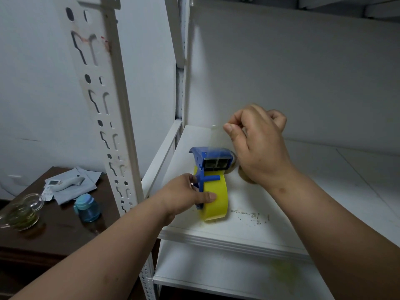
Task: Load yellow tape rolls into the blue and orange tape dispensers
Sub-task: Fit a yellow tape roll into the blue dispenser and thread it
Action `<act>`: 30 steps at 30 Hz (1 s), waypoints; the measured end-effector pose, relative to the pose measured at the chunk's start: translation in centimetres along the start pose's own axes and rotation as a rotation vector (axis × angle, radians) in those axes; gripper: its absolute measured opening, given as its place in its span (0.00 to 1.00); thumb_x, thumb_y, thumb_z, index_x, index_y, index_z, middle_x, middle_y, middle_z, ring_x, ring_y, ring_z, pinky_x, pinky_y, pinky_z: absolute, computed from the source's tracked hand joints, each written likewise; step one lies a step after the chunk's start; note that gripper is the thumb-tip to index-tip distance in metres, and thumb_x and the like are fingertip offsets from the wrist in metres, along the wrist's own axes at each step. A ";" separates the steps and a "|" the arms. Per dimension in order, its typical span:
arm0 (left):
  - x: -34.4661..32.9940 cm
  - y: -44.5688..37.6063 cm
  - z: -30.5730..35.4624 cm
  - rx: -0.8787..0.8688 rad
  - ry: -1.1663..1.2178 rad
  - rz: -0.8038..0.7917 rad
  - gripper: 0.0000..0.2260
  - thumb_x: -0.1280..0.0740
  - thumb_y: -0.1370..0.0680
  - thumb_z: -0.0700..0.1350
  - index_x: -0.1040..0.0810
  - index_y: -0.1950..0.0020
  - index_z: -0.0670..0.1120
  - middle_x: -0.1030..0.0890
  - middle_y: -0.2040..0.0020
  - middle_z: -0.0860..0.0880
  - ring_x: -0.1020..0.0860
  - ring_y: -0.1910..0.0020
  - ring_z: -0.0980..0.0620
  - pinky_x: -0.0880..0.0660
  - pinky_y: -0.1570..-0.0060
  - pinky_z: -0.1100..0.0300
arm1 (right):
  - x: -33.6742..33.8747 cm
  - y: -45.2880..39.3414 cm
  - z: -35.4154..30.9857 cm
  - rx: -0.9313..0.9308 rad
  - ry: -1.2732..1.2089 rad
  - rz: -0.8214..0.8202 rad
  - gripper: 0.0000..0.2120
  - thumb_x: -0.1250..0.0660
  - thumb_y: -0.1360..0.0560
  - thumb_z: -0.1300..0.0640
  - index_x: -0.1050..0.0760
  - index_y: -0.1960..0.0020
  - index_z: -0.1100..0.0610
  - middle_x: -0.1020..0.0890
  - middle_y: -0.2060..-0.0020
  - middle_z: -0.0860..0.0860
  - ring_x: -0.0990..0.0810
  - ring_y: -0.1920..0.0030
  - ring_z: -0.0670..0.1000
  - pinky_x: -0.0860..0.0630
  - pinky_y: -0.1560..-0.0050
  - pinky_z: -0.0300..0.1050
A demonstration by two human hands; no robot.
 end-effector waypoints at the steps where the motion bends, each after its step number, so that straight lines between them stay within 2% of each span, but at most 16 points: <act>1: 0.0 0.1 0.1 -0.011 -0.001 -0.002 0.22 0.22 0.33 0.47 0.24 0.42 0.46 0.17 0.50 0.42 0.17 0.51 0.48 0.26 0.56 0.61 | 0.1 0.1 -0.2 0.005 0.003 0.000 0.06 0.37 0.25 0.58 0.31 0.59 0.51 0.29 0.62 0.43 0.31 0.58 0.46 0.46 0.51 0.43; 3: 0.0 0.3 0.3 -0.041 -0.004 0.004 0.18 0.24 0.30 0.48 0.23 0.43 0.46 0.16 0.49 0.42 0.17 0.52 0.48 0.24 0.55 0.60 | 0.4 0.2 -0.7 0.025 0.018 0.004 0.06 0.36 0.25 0.59 0.32 0.60 0.51 0.29 0.62 0.44 0.30 0.59 0.47 0.46 0.50 0.43; 8: 0.2 0.6 0.7 -0.088 -0.025 0.041 0.14 0.27 0.26 0.50 0.22 0.44 0.44 0.16 0.47 0.43 0.17 0.49 0.44 0.22 0.43 0.49 | 0.9 1.0 -2.4 0.098 0.061 0.056 0.06 0.36 0.26 0.60 0.31 0.60 0.53 0.31 0.63 0.44 0.31 0.60 0.48 0.45 0.49 0.46; 13: 0.1 0.7 0.3 -0.086 -0.002 0.034 0.13 0.27 0.27 0.49 0.22 0.46 0.46 0.16 0.48 0.44 0.18 0.50 0.46 0.22 0.44 0.50 | 0.8 0.4 -1.2 0.027 0.062 0.017 0.10 0.37 0.25 0.58 0.36 0.60 0.48 0.29 0.63 0.43 0.34 0.60 0.45 0.47 0.50 0.43; 16: -0.2 0.7 -0.1 -0.080 0.028 0.006 0.14 0.25 0.28 0.46 0.22 0.45 0.44 0.17 0.47 0.41 0.18 0.50 0.47 0.23 0.45 0.52 | 0.7 -0.2 0.4 -0.036 0.032 -0.025 0.08 0.37 0.25 0.56 0.35 0.60 0.48 0.29 0.63 0.42 0.36 0.60 0.40 0.48 0.53 0.42; 18: -0.4 0.8 -0.3 -0.074 0.039 -0.011 0.17 0.25 0.28 0.44 0.23 0.43 0.41 0.18 0.45 0.38 0.18 0.49 0.47 0.23 0.45 0.53 | 0.4 -0.4 1.3 -0.067 0.002 -0.056 0.08 0.38 0.25 0.55 0.34 0.60 0.48 0.30 0.65 0.41 0.36 0.60 0.40 0.48 0.54 0.42; 20: -0.5 0.9 -0.4 -0.071 0.058 -0.024 0.19 0.25 0.28 0.41 0.25 0.41 0.37 0.19 0.42 0.36 0.19 0.45 0.42 0.24 0.40 0.48 | -0.1 -0.7 2.0 -0.100 -0.035 -0.104 0.08 0.38 0.25 0.54 0.34 0.61 0.48 0.30 0.66 0.40 0.33 0.61 0.39 0.48 0.52 0.42; 22: -0.8 1.1 -0.5 -0.074 0.094 -0.052 0.18 0.26 0.28 0.38 0.25 0.40 0.36 0.20 0.41 0.34 0.21 0.41 0.38 0.27 0.37 0.42 | -0.7 -1.0 2.9 -0.147 -0.073 -0.165 0.07 0.38 0.25 0.53 0.33 0.61 0.47 0.29 0.66 0.40 0.30 0.60 0.36 0.44 0.48 0.46; 25: -1.5 1.4 -0.6 -0.093 0.131 -0.099 0.16 0.27 0.27 0.35 0.24 0.41 0.37 0.20 0.41 0.33 0.21 0.40 0.36 0.28 0.35 0.41 | -1.6 -1.1 4.5 -0.239 -0.147 -0.255 0.08 0.36 0.25 0.52 0.31 0.62 0.47 0.25 0.64 0.42 0.27 0.60 0.41 0.32 0.42 0.54; 28: -1.9 1.7 -0.7 -0.121 0.140 -0.114 0.17 0.28 0.28 0.33 0.25 0.40 0.35 0.24 0.39 0.28 0.25 0.38 0.31 0.31 0.34 0.38 | -3.4 -0.3 5.7 -0.332 -0.215 -0.369 0.09 0.34 0.26 0.51 0.30 0.64 0.45 0.25 0.66 0.43 0.28 0.62 0.45 0.31 0.47 0.50; 30: -2.1 1.8 -0.9 -0.135 0.148 -0.128 0.17 0.28 0.28 0.32 0.25 0.40 0.36 0.23 0.39 0.30 0.25 0.37 0.33 0.31 0.34 0.39 | -4.6 0.5 6.4 -0.386 -0.273 -0.419 0.10 0.33 0.26 0.53 0.29 0.64 0.46 0.25 0.67 0.44 0.28 0.65 0.45 0.29 0.54 0.47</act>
Point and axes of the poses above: each hand's wrist, its own y-axis away from the middle knuckle, its own x-axis out of the back of the hand, z = x × y, the point moved 9 cm from there along -y, towards the middle knuckle
